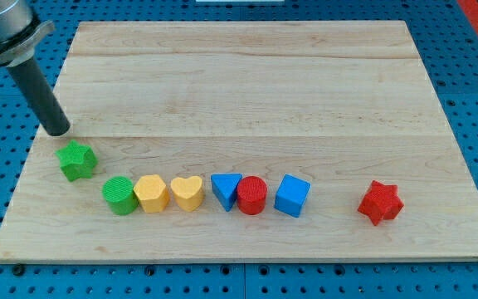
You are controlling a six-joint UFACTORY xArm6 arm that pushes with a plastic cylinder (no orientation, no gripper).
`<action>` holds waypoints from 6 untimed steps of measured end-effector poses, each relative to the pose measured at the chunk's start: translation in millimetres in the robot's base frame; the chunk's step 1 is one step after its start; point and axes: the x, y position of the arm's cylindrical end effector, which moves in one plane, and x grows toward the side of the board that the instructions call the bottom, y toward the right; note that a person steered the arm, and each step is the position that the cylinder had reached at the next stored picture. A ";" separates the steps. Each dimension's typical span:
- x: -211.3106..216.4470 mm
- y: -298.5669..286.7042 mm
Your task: Push the green star closer to the green circle
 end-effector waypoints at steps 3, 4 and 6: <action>70.3 -7.3; 43.9 -4.3; 74.9 23.6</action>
